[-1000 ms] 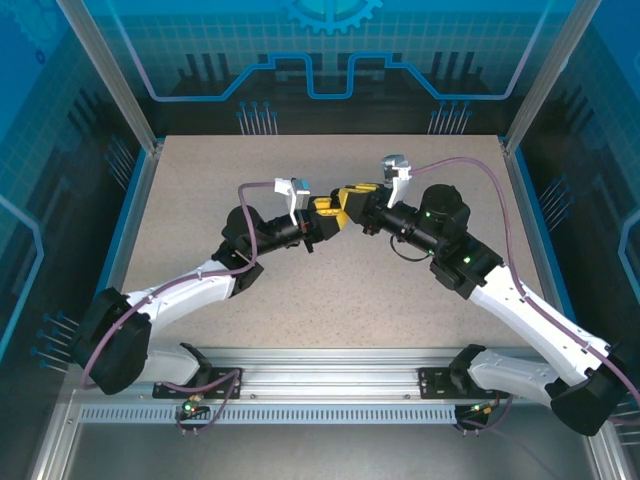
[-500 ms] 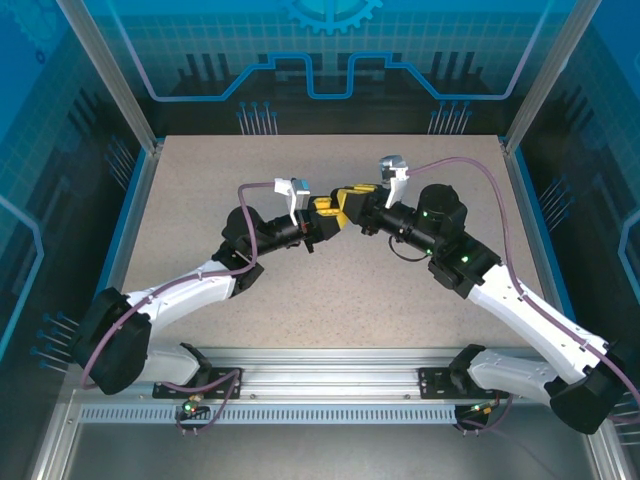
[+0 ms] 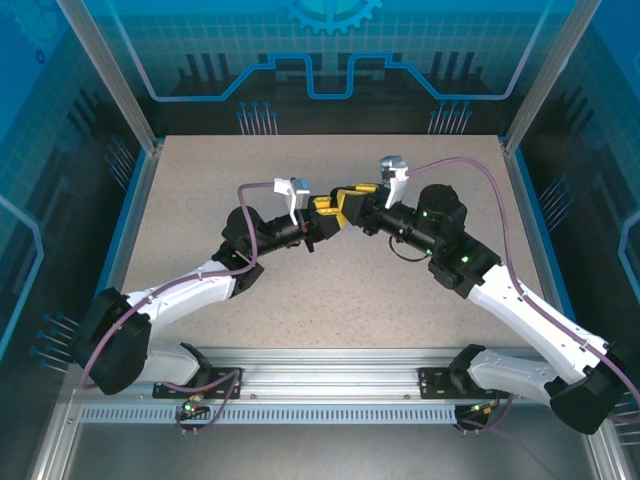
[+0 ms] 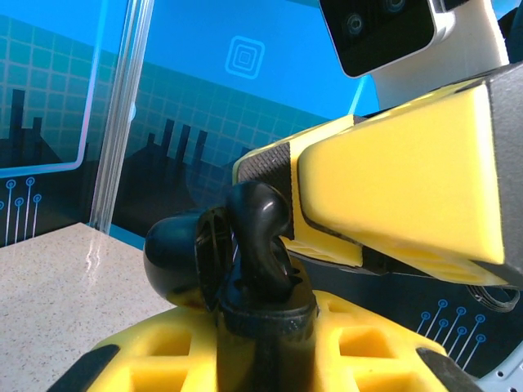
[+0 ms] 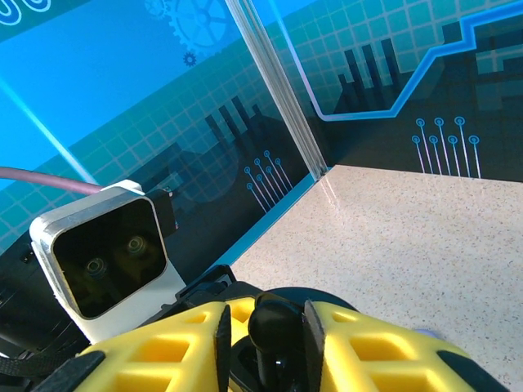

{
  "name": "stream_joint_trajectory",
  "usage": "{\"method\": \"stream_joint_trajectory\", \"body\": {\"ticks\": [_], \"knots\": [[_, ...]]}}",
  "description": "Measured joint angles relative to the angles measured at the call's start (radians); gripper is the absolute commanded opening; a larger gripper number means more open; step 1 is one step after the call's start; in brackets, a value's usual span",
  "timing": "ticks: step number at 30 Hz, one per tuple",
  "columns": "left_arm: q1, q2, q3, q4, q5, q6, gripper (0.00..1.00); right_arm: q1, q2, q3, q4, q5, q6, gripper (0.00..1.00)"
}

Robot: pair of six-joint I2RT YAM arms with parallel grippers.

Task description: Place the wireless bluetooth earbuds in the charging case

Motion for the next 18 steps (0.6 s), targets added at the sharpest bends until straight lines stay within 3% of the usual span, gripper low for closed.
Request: {"method": "stream_joint_trajectory", "body": {"ticks": [18], "knots": [[-0.001, -0.026, 0.000, -0.051, -0.007, 0.041, 0.07, 0.008, -0.022, 0.000, -0.041, 0.019, -0.022, 0.32]]}}
